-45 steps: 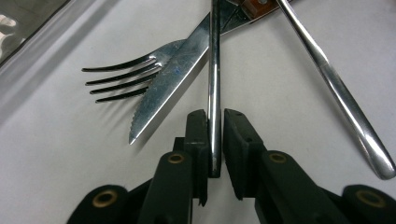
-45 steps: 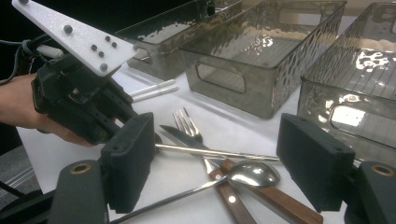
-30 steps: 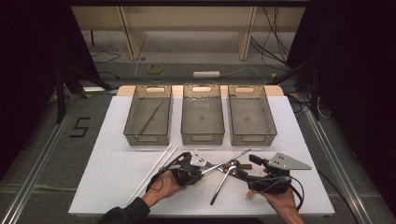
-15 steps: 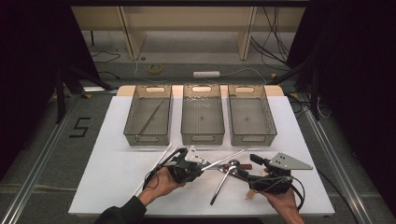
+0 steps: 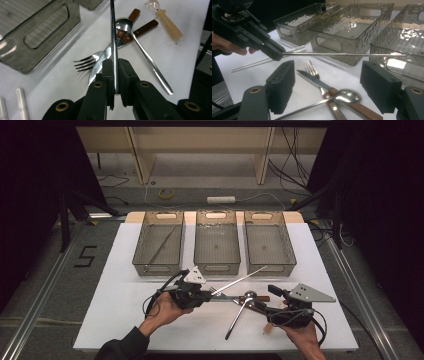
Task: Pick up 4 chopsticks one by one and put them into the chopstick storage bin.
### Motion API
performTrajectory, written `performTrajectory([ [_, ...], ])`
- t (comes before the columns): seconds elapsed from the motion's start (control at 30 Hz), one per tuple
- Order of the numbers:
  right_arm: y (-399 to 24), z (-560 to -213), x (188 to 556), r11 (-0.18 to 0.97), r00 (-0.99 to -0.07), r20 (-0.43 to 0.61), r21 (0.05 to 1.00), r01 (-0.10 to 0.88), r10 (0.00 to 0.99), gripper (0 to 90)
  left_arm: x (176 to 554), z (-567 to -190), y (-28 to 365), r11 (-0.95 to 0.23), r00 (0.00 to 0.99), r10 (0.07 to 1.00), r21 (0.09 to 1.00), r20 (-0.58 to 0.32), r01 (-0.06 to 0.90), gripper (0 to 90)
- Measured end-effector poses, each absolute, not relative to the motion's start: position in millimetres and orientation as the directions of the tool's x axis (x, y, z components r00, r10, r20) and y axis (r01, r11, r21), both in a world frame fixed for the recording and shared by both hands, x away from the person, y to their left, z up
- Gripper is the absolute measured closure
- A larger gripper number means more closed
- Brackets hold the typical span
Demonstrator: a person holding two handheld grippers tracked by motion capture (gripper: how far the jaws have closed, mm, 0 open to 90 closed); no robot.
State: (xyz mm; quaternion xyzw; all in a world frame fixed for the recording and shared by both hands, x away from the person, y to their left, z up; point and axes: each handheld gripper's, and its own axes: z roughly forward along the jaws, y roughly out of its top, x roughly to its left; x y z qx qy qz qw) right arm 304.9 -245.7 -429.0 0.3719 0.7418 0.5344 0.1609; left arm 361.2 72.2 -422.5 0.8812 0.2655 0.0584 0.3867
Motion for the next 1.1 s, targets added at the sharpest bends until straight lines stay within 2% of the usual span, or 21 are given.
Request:
performTrajectory([
  [0.37,-246,-430,305,0.153,-0.673,0.160,0.912,0.381,0.722,29.2,356,-409,72,-0.548,0.869,0.481,0.734,-0.115,0.401,83.7],
  [0.87,-245,-430,306,0.155,-0.672,0.161,0.910,0.384,0.722,29.2,363,-384,97,-0.466,0.840,0.529,0.784,-0.125,0.410,83.7],
  [1.1,-245,-431,306,0.156,-0.672,0.161,0.910,0.385,0.723,29.2,372,-379,117,-0.418,0.798,0.590,0.800,-0.121,0.430,83.7],
])
